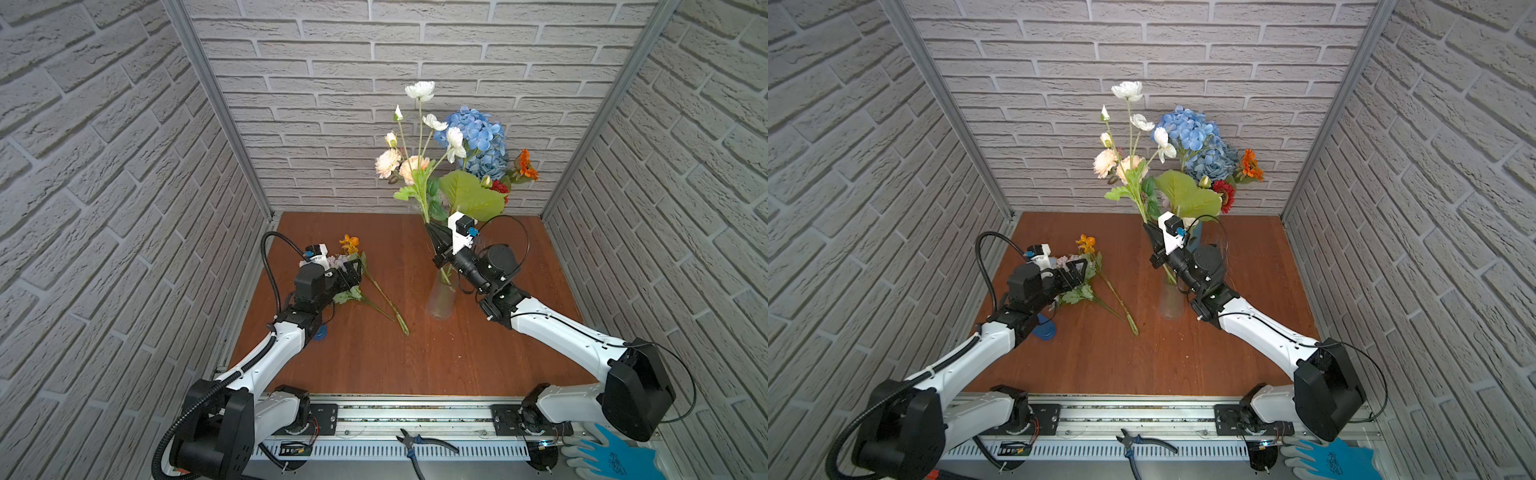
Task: Arrange the flowers into the vase
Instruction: 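Lift the white flower stem upright and lower it into the glass cup, then open the right gripper and draw it back from the glass cup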
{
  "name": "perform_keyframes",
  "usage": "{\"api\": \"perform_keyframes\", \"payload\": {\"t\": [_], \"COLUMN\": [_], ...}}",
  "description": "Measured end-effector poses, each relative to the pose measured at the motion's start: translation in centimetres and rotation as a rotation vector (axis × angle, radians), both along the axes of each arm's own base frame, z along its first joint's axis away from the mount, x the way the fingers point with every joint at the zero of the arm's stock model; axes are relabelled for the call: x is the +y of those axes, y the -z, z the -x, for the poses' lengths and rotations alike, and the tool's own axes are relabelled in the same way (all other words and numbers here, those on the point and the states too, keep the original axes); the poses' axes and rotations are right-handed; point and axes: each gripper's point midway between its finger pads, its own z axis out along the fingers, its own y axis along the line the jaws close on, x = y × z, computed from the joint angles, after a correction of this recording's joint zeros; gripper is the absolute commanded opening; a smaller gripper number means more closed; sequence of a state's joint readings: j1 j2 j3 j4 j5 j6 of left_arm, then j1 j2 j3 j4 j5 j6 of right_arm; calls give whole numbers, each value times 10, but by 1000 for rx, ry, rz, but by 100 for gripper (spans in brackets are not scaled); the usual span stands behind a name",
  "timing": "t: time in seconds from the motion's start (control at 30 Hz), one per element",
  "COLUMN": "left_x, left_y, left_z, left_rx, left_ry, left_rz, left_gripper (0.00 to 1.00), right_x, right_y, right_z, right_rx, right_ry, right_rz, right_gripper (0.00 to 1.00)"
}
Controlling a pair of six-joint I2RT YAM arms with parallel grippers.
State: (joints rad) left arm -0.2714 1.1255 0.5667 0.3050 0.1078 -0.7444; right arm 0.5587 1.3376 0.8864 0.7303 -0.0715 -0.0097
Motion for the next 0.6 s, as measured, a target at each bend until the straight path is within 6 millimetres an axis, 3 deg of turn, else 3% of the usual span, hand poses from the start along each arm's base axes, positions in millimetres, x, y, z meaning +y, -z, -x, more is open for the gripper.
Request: {"api": "perform_keyframes", "payload": {"t": [0.27,0.43,0.6], "left_x": [-2,-5,-7], "left_y": [4,1,3], "left_z": [-2,-4,-4], "left_rx": [13,8,14], "left_ry": [2,8,14], "left_rz": [-10,-12,-16], "left_gripper": [98,98,98], "right_x": [-13,-17,-22], "right_y": [49,72,88], "right_z": [-1,2,10], "right_rx": [81,127,168], "right_ry": [61,73,74], "right_rz": [4,19,42], "right_gripper": [7,16,33]}}
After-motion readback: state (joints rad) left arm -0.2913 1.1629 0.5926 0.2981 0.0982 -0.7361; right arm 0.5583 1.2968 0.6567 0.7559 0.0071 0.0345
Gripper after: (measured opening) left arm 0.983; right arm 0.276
